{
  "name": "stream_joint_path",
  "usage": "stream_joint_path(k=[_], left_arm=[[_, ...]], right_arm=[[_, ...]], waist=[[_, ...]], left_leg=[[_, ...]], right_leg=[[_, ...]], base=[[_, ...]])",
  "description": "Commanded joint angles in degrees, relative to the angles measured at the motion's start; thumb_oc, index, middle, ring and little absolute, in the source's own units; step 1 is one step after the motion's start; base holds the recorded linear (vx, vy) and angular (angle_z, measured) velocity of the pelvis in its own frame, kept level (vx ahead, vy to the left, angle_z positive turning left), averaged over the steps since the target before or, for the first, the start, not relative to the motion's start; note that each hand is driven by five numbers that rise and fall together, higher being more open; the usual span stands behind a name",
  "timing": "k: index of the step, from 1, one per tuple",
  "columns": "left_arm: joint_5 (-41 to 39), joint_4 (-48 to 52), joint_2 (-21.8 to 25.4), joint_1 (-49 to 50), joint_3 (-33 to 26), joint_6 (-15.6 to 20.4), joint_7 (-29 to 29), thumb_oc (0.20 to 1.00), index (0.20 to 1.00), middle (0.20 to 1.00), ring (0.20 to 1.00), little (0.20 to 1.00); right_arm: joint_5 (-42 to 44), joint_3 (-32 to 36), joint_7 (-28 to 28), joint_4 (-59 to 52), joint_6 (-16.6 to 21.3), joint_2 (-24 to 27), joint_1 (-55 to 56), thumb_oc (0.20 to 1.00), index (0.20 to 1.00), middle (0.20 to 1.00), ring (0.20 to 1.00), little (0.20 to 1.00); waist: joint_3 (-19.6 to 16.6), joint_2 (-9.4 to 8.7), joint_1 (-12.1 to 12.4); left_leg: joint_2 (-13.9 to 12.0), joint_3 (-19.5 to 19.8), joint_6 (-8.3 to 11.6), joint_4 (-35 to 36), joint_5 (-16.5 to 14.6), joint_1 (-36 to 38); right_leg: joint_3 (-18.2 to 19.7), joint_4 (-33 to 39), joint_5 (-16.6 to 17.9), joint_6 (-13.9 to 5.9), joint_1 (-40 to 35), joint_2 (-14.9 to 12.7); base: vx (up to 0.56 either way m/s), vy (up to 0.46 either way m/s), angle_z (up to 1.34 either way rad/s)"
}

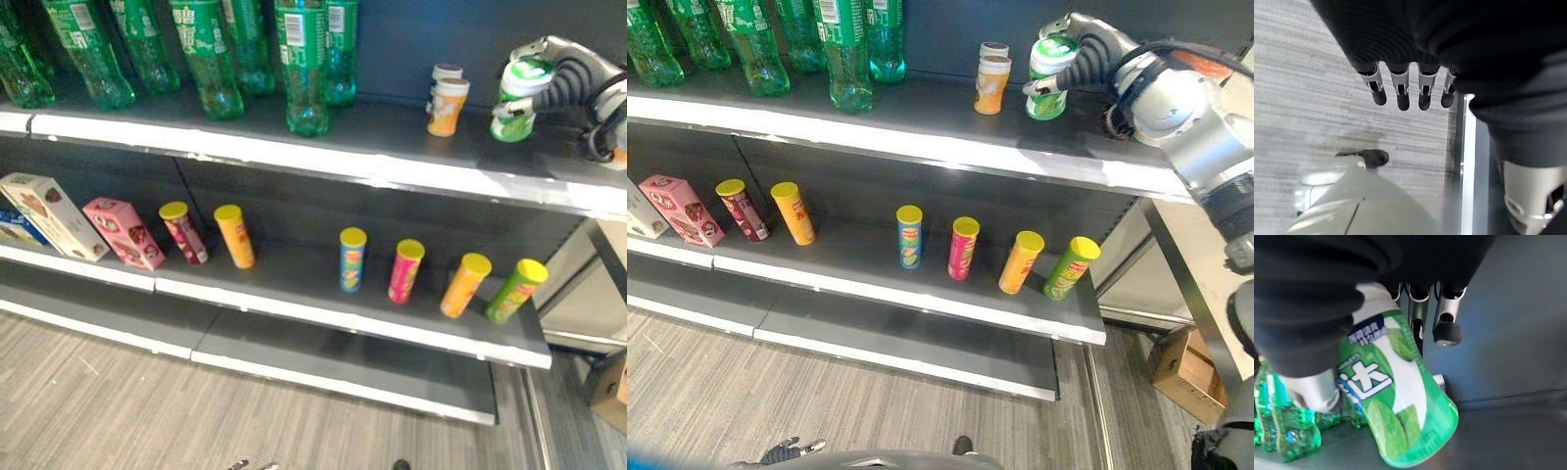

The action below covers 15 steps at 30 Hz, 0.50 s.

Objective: Put the goods on the table back onto the shelves and tidy them up.

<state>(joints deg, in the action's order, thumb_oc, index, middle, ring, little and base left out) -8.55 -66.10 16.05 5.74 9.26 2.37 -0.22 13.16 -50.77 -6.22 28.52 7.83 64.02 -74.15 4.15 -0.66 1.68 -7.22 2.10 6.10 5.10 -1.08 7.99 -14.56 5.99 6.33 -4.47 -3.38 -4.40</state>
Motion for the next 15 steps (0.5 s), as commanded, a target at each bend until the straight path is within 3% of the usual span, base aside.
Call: stream_joint_path(k=[1,15], left_arm=[[1.02,-1.97,2.49,-4.26,3.68,1.02,-1.23,1.000,1.000,1.000,1.000,1.000],[-0.96,-2.35,1.74,-3.21,3.82,1.16,-2.05,1.000,1.000,1.000,1.000,1.000]], right_arm=[[-2.15,-0.97,3.23,4.24,0.06,-0.22,-5.06,0.200,0.200,0.200,0.200,0.200],[-3.49,3.19,4.96,13.98,-0.94,-7.69,-3.24,0.200,0.200,0.200,0.200,0.200]], waist=[[0.36,-2.43,0.59],[0.35,-2.76,2.70]], left_leg=[[-3.03,-4.69,4.83,-0.81,1.30,-1.89],[-3.10,-3.88,4.58,-0.52,0.80,-1.42]], right_leg=[[-0.65,-1.02,-9.72,-3.87,-5.27,-2.96],[-2.01,-1.18,-10.18,-3.76,-6.22,-2.88]], base=[[0.03,-0.020,0.04],[0.03,-0.003,0.04]])
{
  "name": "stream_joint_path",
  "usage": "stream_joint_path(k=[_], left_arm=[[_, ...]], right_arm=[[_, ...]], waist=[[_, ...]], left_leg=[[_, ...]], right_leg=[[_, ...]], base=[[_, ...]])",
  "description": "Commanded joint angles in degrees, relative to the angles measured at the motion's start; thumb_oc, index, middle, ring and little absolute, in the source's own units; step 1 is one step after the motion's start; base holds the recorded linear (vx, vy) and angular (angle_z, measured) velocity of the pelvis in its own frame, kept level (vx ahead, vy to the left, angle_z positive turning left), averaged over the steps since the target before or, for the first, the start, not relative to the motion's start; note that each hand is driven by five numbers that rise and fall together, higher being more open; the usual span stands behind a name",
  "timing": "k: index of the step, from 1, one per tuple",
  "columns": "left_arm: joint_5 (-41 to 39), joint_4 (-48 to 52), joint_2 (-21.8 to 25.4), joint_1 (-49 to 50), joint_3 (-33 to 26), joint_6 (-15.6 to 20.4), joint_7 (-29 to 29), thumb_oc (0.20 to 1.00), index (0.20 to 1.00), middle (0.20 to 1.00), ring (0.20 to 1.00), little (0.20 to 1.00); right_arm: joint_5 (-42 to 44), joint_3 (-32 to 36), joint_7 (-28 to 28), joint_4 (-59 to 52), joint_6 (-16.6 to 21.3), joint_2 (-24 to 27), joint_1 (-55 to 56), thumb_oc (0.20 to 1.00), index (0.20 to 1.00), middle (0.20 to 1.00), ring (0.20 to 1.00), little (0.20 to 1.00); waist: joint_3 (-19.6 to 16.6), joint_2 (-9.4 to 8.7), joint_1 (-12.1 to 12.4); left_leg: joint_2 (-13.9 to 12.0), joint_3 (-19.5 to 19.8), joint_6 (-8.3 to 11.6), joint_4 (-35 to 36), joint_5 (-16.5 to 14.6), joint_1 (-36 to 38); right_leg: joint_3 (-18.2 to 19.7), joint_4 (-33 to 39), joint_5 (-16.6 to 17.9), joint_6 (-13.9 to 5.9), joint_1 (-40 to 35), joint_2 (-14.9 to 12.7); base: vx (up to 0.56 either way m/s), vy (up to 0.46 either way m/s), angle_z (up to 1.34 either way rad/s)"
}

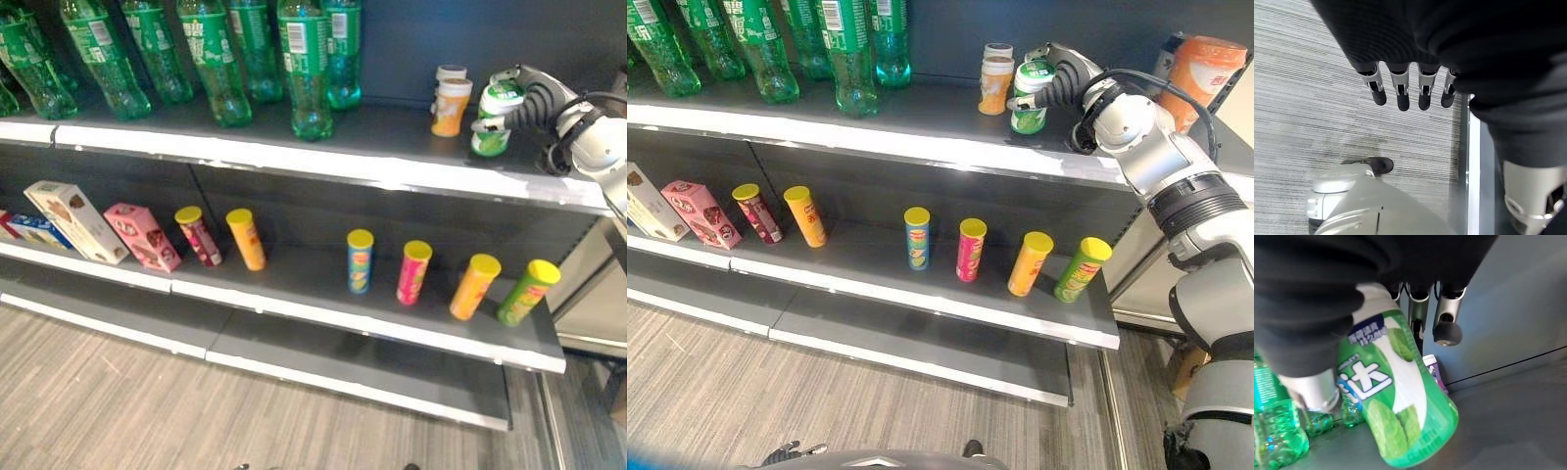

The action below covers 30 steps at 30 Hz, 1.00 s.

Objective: Put the goods on the table back onto the shelves and tidy them up.

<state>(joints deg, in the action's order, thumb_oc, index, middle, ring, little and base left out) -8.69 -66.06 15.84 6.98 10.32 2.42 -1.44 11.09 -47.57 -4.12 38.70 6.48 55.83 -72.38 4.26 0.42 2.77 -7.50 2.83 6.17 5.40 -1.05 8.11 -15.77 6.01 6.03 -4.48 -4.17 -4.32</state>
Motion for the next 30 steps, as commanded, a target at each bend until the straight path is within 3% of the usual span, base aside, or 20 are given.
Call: stream_joint_path(k=[1,30], left_arm=[[-0.89,-2.39,1.96,-4.42,2.75,1.11,-0.86,1.000,1.000,1.000,1.000,1.000],[-1.43,-2.80,1.75,-3.26,1.88,0.53,-1.40,1.000,1.000,1.000,1.000,1.000]], right_arm=[[-1.53,0.07,2.94,4.23,0.26,0.39,-4.97,0.200,0.200,0.200,0.200,0.200],[-2.84,2.68,3.16,3.83,-0.79,-3.70,-0.83,0.200,0.200,0.200,0.200,0.200]], waist=[[0.29,-3.88,1.72],[0.92,-4.48,3.17]], left_leg=[[-2.78,-4.49,4.50,-0.84,0.80,-1.59],[-1.12,-3.69,3.08,-1.15,-0.70,-1.31]], right_leg=[[-0.90,-1.25,-9.89,-3.75,-5.45,-3.02],[-1.57,-2.41,-9.63,-4.65,-5.77,-4.88]], base=[[0.02,0.011,0.05],[0.01,0.007,0.04]])
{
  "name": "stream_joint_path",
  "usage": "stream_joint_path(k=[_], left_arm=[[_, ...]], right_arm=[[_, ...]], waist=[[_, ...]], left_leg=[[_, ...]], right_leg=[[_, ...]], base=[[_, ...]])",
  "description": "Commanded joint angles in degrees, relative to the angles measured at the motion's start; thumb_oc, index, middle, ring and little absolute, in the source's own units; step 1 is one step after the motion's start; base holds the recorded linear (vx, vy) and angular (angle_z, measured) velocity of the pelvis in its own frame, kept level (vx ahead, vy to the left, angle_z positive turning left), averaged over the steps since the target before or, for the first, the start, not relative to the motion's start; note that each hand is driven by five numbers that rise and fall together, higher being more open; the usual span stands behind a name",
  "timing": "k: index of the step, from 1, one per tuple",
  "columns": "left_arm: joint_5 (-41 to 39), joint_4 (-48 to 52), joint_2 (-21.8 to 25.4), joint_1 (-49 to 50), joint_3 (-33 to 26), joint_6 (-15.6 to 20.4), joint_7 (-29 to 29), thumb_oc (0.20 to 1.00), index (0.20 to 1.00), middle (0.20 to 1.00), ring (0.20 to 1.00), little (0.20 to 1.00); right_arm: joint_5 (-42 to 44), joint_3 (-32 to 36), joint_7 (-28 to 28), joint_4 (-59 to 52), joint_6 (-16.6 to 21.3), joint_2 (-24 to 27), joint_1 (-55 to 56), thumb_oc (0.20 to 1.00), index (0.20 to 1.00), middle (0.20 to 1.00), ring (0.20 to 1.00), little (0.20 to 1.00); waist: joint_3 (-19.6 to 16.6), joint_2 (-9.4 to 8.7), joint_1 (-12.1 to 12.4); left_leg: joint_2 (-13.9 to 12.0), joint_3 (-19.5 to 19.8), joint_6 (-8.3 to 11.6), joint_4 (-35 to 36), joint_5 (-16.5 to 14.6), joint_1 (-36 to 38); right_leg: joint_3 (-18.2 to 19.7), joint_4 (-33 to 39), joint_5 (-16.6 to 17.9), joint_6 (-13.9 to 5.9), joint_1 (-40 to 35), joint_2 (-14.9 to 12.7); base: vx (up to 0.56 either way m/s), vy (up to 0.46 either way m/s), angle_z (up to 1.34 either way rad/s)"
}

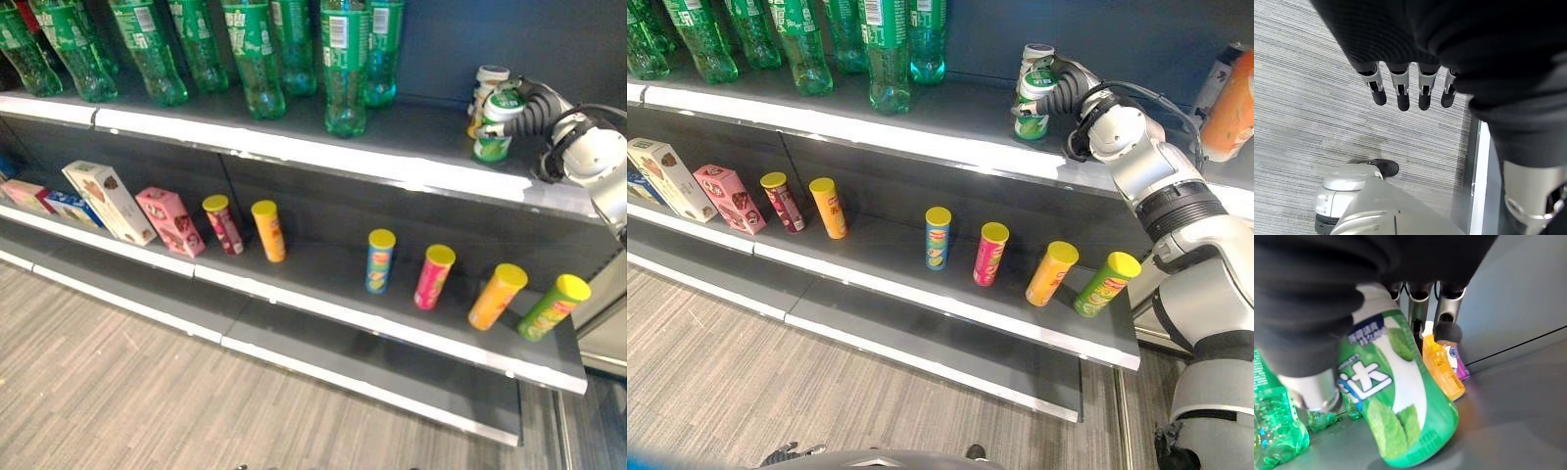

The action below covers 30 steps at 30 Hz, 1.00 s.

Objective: Put the goods on the table back onto the shelves and tidy them up.

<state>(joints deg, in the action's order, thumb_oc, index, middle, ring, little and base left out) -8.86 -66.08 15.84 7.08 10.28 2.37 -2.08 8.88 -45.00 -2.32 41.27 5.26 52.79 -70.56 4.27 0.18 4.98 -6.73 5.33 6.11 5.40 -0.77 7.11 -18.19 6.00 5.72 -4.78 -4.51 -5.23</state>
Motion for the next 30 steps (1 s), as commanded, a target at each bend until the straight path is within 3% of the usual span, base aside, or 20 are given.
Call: stream_joint_path(k=[1,11,12,22,24,27,30], left_arm=[[-1.27,-2.78,1.76,-3.35,1.92,0.58,-0.76,1.000,1.000,1.000,1.000,1.000],[-1.87,-2.21,1.70,-3.27,1.90,0.58,-0.88,1.000,1.000,1.000,1.000,1.000],[-1.82,-2.18,1.69,-3.23,1.94,0.59,-0.82,1.000,1.000,1.000,1.000,1.000],[-1.88,-1.79,1.83,-3.45,1.55,0.57,-1.11,1.000,1.000,1.000,1.000,1.000],[-1.92,-1.81,1.62,-3.51,0.52,0.57,-1.54,1.000,1.000,1.000,1.000,1.000],[-0.36,-1.84,0.76,-2.92,-2.03,0.35,-2.21,1.000,1.000,1.000,1.000,1.000],[0.59,-1.86,0.24,-2.47,-3.49,0.26,-2.57,1.000,1.000,1.000,1.000,1.000]], right_arm=[[-0.64,0.11,1.36,1.26,0.42,-0.66,-2.66,0.200,0.200,0.200,0.200,0.200],[-1.18,-0.18,1.19,2.20,0.20,-1.76,-2.64,0.200,0.200,0.200,0.200,0.200],[-1.24,-0.22,1.21,2.20,0.24,-1.77,-2.67,1.000,1.000,1.000,1.000,1.000],[-1.06,1.65,3.72,-2.60,0.79,0.35,-3.09,1.000,1.000,1.000,1.000,1.000],[-1.30,3.91,6.02,-10.19,1.45,4.10,-2.41,1.000,1.000,1.000,1.000,1.000],[-3.22,12.98,10.43,-27.03,3.71,12.50,3.61,1.000,1.000,1.000,1.000,1.000],[-4.03,23.67,13.61,-35.31,5.47,17.17,11.43,1.000,1.000,1.000,1.000,1.000]], waist=[[0.91,-4.23,0.98],[0.87,-4.30,0.81],[0.89,-4.30,0.80],[0.84,-4.39,0.08],[0.84,-4.45,-0.58],[0.82,-4.23,-2.23],[0.65,-4.34,-3.21]], left_leg=[[-1.89,-6.20,3.13,-1.15,-0.98,-0.30],[-1.84,-6.47,3.03,-1.05,-1.08,-0.04],[-1.82,-6.46,2.98,-1.04,-1.10,0.02],[-1.78,-7.01,2.78,-0.98,-1.38,0.41],[-1.74,-7.22,2.62,-0.94,-1.58,0.47],[-1.68,-7.83,2.25,-0.89,-2.13,0.79],[-1.53,-8.47,1.87,-0.86,-2.72,1.01]], right_leg=[[0.86,-2.40,-9.32,-4.35,-5.42,-3.97],[1.15,-2.42,-9.31,-4.42,-5.44,-4.18],[1.22,-2.42,-9.28,-4.43,-5.43,-4.16],[1.77,-2.34,-9.05,-4.61,-5.29,-4.22],[2.18,-2.38,-8.90,-4.74,-4.95,-4.31],[2.81,-2.45,-8.69,-5.08,-4.44,-4.46],[3.39,-2.40,-8.37,-5.53,-3.99,-4.70]], base=[[0.00,0.000,0.00],[0.00,0.000,0.00],[0.00,0.000,0.00],[0.00,0.000,0.00],[0.01,0.026,-0.01],[0.01,0.051,-0.03],[0.02,0.056,-0.09]])
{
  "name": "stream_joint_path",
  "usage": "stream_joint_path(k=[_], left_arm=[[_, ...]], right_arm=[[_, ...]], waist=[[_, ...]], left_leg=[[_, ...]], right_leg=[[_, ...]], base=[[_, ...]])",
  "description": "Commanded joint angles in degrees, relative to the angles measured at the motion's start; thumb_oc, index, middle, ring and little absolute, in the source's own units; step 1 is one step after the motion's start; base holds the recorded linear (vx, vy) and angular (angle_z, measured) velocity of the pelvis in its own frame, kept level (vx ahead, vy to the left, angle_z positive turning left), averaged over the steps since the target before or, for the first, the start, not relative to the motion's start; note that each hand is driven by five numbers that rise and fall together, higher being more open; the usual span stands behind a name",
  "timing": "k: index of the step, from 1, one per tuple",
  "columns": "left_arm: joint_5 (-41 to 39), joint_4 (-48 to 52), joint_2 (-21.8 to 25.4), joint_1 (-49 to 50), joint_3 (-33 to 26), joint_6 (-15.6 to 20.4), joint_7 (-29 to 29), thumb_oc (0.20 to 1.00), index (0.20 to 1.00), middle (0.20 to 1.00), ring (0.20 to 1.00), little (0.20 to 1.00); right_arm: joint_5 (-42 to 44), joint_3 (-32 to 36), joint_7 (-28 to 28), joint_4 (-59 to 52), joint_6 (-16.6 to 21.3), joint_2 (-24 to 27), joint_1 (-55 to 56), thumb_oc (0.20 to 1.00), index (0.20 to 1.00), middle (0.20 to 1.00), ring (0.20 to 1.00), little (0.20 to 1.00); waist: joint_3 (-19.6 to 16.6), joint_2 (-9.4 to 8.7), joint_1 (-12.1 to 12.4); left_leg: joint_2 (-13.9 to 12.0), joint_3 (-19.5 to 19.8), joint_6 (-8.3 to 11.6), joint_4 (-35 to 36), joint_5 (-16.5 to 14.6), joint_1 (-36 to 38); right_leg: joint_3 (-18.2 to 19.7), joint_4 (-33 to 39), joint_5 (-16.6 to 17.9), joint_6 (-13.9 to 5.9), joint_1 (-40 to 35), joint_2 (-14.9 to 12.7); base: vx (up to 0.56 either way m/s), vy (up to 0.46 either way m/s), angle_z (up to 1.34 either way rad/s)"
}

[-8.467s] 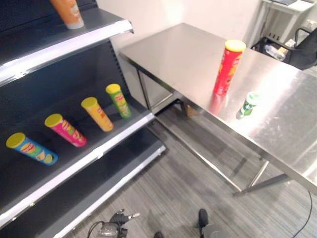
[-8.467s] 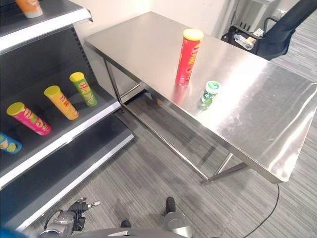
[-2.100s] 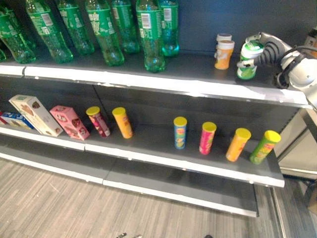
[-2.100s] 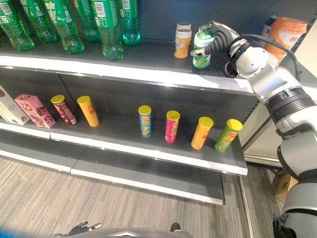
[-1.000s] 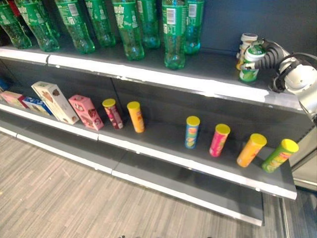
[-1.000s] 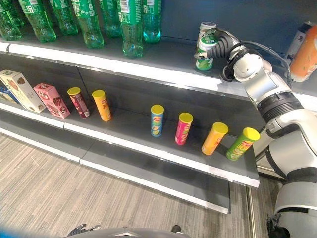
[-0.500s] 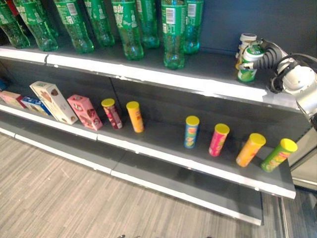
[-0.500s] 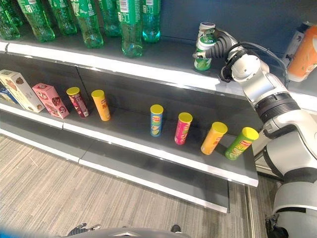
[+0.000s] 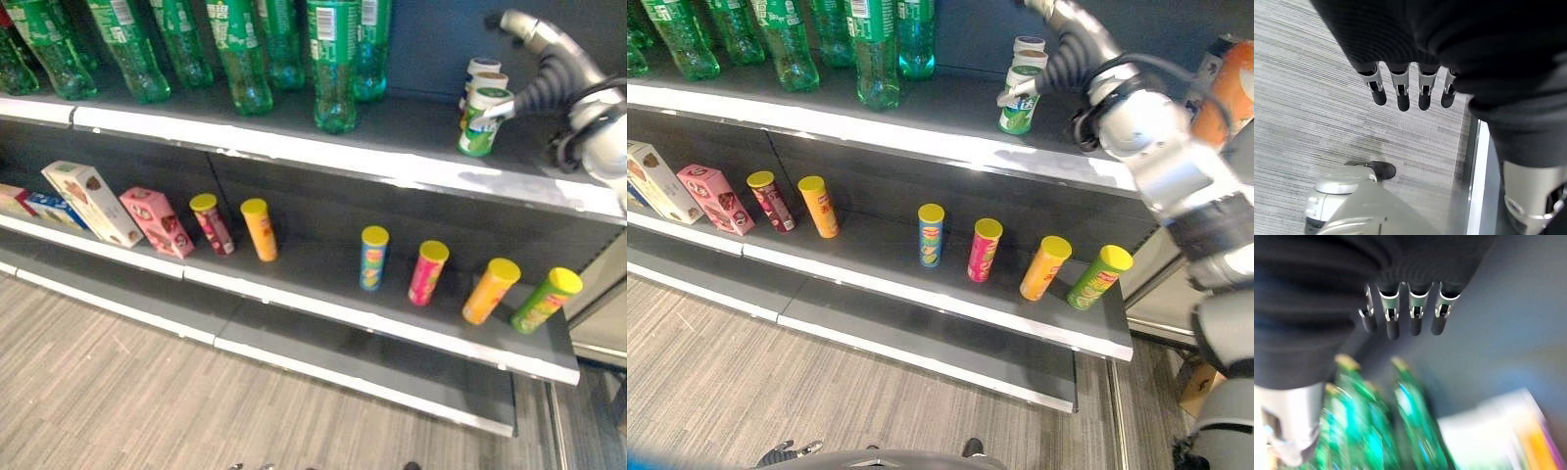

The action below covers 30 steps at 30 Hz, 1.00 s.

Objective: Put the goods on the table back onto the shelves and tidy them up.

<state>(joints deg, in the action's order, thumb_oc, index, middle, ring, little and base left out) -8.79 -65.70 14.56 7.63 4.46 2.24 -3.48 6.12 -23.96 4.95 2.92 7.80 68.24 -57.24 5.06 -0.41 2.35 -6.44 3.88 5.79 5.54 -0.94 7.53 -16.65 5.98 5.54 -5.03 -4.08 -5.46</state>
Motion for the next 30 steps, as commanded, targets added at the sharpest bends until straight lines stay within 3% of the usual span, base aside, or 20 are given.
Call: stream_joint_path(k=[1,6,7,10,13,20,22,23,27,30], left_arm=[[0.79,-2.25,1.55,-2.91,2.07,0.30,-1.19,1.000,1.000,1.000,1.000,1.000],[1.44,-1.88,1.09,-2.31,0.74,0.23,-1.23,1.000,1.000,1.000,1.000,1.000],[1.44,-1.89,1.29,-2.30,0.89,0.22,-1.22,1.000,1.000,1.000,1.000,1.000],[1.35,-0.90,1.35,-1.91,0.42,0.14,-1.09,1.000,1.000,1.000,1.000,1.000],[1.83,-0.20,1.51,-1.98,0.48,0.10,-0.71,1.000,1.000,1.000,1.000,1.000],[4.42,1.57,2.43,-2.88,1.40,0.60,0.51,1.000,1.000,1.000,1.000,1.000],[5.24,2.28,3.09,-3.54,1.20,0.82,1.20,1.000,1.000,1.000,1.000,1.000],[5.26,2.29,3.15,-3.53,1.19,0.80,1.23,1.000,1.000,1.000,1.000,1.000],[5.37,3.72,4.02,-3.74,0.65,0.90,1.33,1.000,1.000,1.000,1.000,1.000],[5.02,5.01,4.45,-3.62,-0.04,0.50,1.09,1.000,1.000,1.000,1.000,1.000]], right_arm=[[-1.20,6.92,7.06,0.88,3.18,2.69,1.64,1.000,1.000,1.000,1.000,1.000],[-1.59,24.61,10.98,-4.09,4.23,5.40,16.08,1.000,1.000,1.000,1.000,1.000],[-1.61,25.46,10.94,-4.36,4.22,5.31,17.02,1.000,1.000,1.000,1.000,1.000],[-1.41,37.95,13.19,-5.98,4.49,1.94,29.29,1.000,1.000,1.000,1.000,1.000],[-0.37,43.52,12.86,-7.83,4.61,-2.56,35.94,1.000,1.000,1.000,1.000,1.000],[3.70,44.22,6.64,-12.10,5.04,-12.07,44.22,1.000,1.000,1.000,1.000,1.000],[4.38,43.17,4.22,-13.06,4.59,-16.30,47.67,1.000,1.000,1.000,1.000,1.000],[4.33,43.22,4.21,-13.14,4.57,-16.39,47.73,1.000,1.000,1.000,1.000,1.000],[2.02,44.75,4.02,-13.04,3.31,-18.30,51.79,1.000,1.000,1.000,1.000,1.000],[-0.91,47.47,6.07,-11.91,2.45,-19.02,53.82,1.000,1.000,1.000,1.000,1.000]], waist=[[-0.18,-3.95,-0.74],[-0.37,-4.66,-2.60],[-0.50,-4.74,-2.36],[-0.55,-5.41,-3.48],[-0.23,-5.55,-4.47],[2.31,-4.78,-7.60],[4.01,-4.64,-9.36],[4.00,-4.68,-9.13],[5.13,-4.23,-10.06],[5.72,-2.93,-9.81]], left_leg=[[-1.81,-7.20,2.06,-1.04,-2.72,0.61],[-1.10,-8.52,1.04,-1.22,-3.32,0.47],[-1.21,-8.60,1.11,-1.11,-3.72,0.74],[-0.24,-10.14,0.08,-1.34,-4.64,0.94],[0.65,-11.03,-0.89,-1.20,-5.14,1.23],[3.78,-12.40,-3.41,-0.63,-5.98,1.87],[4.56,-14.67,-4.16,-0.54,-6.27,2.45],[4.55,-14.90,-4.16,-0.54,-6.29,2.46],[4.28,-17.46,-4.41,-0.54,-6.57,2.84],[2.55,-20.73,-4.39,-0.78,-6.05,2.45]], right_leg=[[2.16,-2.40,-8.05,-5.40,-4.20,-4.55],[3.86,-2.69,-6.81,-6.15,-2.39,-5.28],[3.91,-2.63,-7.17,-6.23,-2.59,-5.17],[6.27,-3.40,-6.13,-7.12,-0.67,-5.99],[8.15,-4.32,-5.30,-7.85,0.91,-6.73],[14.91,-7.83,-2.49,-9.44,6.78,-7.57],[18.05,-9.56,0.71,-9.88,9.78,-7.17],[18.30,-9.60,0.79,-9.88,9.93,-7.09],[16.64,-9.93,1.20,-9.95,11.05,-7.40],[9.31,-11.79,-1.06,-8.76,9.25,-10.39]], base=[[0.01,0.062,-0.19],[-0.01,0.078,-0.21],[-0.01,0.082,-0.30],[-0.02,0.132,-0.37],[-0.01,0.118,-0.33],[-0.08,0.165,-0.43],[-0.09,0.142,-0.67],[-0.08,0.095,-0.75],[-0.06,0.036,-0.81],[-0.10,-0.033,-0.74]])
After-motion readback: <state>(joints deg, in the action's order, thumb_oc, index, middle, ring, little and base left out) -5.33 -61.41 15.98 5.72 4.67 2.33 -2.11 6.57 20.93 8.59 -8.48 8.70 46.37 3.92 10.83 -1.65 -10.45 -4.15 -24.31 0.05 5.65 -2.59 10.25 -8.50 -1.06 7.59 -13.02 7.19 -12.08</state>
